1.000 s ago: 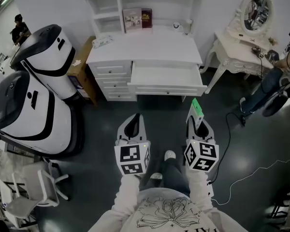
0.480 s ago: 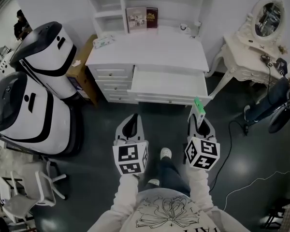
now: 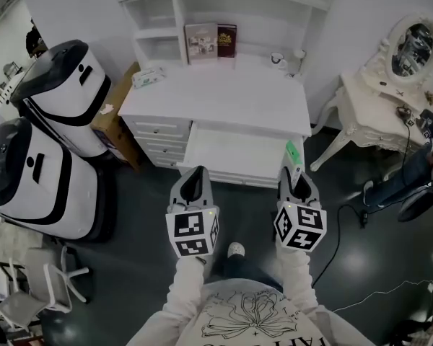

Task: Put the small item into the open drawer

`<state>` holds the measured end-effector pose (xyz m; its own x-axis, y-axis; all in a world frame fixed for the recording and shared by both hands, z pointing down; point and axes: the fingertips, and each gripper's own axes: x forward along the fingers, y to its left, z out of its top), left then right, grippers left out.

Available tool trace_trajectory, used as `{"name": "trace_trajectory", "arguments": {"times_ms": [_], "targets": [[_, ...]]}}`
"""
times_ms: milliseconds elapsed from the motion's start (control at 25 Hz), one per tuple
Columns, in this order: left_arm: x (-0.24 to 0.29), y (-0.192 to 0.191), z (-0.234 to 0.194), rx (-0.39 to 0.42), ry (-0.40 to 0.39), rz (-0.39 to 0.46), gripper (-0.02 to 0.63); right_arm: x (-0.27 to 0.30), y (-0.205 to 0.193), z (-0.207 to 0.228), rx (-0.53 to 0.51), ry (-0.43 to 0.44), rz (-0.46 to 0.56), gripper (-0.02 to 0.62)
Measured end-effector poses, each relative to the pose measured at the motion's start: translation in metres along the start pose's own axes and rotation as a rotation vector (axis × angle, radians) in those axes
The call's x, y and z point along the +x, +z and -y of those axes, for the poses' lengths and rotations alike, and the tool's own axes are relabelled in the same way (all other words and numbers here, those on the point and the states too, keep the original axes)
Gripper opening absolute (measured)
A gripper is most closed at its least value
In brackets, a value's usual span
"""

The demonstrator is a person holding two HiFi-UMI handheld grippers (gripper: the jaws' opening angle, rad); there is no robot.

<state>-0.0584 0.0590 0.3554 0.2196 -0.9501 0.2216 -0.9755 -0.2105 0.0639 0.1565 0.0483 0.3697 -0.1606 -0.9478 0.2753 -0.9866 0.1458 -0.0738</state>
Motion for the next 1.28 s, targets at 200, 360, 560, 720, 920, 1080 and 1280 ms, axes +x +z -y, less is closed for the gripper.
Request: {"name": "trace_trajectory", "arguments": {"times_ms": [200,360,560,720,920,1080,1280], "targets": [[0.047,0.002,0.007,-0.011,0.019,-0.012,0.006,0.044,0.006,0.025,-0.002,0.022,-0.014,0.089],[0.073,-0.001,0.007,-0.016,0.033,-0.036,0.006,0.069,0.002,0.034,0.007,0.038,-0.043,0.089],[0.100,-0.005,0.003,-0.010,0.040,-0.065,0.006,0.097,-0.004,0.039,0.017,0.048,-0.072,0.089],[0.126,-0.007,-0.005,-0.012,0.038,-0.082,0.006,0.123,-0.007,0.039,0.024,0.049,-0.092,0.089],[0.170,-0.004,-0.013,-0.005,0.013,-0.088,0.006,0.163,-0.005,0.043,0.028,0.042,-0.105,0.089],[0.208,0.004,-0.022,0.001,-0.014,-0.095,0.006,0.198,0.003,0.045,0.039,0.028,-0.110,0.089],[0.251,0.008,-0.037,0.008,-0.038,-0.118,0.006,0.241,0.007,0.045,0.057,0.011,-0.130,0.089]]}}
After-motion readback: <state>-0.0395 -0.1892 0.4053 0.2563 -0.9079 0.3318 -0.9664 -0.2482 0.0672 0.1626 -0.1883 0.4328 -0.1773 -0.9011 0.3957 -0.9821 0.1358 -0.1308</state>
